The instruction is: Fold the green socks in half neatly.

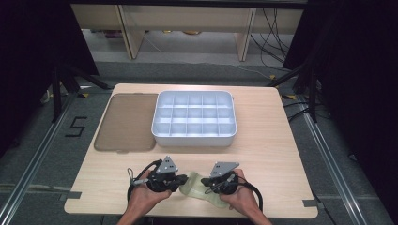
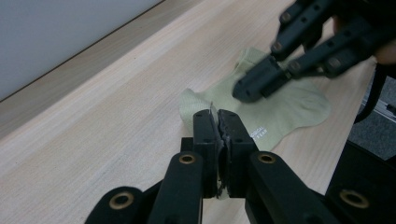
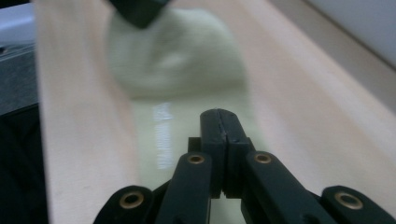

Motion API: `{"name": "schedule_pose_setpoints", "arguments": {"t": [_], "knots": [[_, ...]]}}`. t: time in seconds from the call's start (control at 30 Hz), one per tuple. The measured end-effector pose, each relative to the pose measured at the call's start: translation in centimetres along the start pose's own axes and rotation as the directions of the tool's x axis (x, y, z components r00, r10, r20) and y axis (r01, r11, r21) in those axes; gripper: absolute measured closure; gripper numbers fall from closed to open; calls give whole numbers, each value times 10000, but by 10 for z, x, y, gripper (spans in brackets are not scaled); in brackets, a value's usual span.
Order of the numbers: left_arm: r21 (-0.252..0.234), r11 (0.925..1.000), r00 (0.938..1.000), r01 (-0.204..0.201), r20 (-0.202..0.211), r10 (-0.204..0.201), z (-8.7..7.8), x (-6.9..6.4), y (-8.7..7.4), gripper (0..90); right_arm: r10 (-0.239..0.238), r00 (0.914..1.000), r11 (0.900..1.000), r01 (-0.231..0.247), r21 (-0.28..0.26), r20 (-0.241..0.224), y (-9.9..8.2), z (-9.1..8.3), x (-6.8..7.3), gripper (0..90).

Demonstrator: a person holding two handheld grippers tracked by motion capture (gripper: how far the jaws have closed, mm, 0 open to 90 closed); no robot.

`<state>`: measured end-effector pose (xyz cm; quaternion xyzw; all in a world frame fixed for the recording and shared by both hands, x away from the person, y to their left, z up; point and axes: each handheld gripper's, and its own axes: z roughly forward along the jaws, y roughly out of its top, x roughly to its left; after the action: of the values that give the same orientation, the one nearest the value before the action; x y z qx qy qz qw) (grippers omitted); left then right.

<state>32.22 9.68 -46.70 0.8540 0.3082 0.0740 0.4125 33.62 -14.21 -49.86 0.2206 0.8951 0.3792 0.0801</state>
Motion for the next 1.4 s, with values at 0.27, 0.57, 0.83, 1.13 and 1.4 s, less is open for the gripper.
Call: {"name": "schedule_pose_setpoints", "arguments": {"t": [0.27,0.57,0.83,1.13,1.4], "knots": [[-251,9996,9998,143,137,-139,-6,0,4,861,356,9982,9991,-367,215,481,-4,11,-18,900],[-484,9987,9998,181,110,-176,-8,-2,8,861,317,9991,9994,-321,134,284,5,18,-19,900],[-556,9981,9995,277,176,-267,-10,-4,11,860,423,9983,9990,-415,-191,410,-4,-18,-24,897],[-560,9979,9992,321,239,-308,-5,-10,18,858,759,9950,9965,-734,-398,642,-31,-53,-18,895],[-657,9978,9984,123,552,-87,5,-20,33,859,591,9959,9973,-618,396,681,-42,-42,-18,896]]}}
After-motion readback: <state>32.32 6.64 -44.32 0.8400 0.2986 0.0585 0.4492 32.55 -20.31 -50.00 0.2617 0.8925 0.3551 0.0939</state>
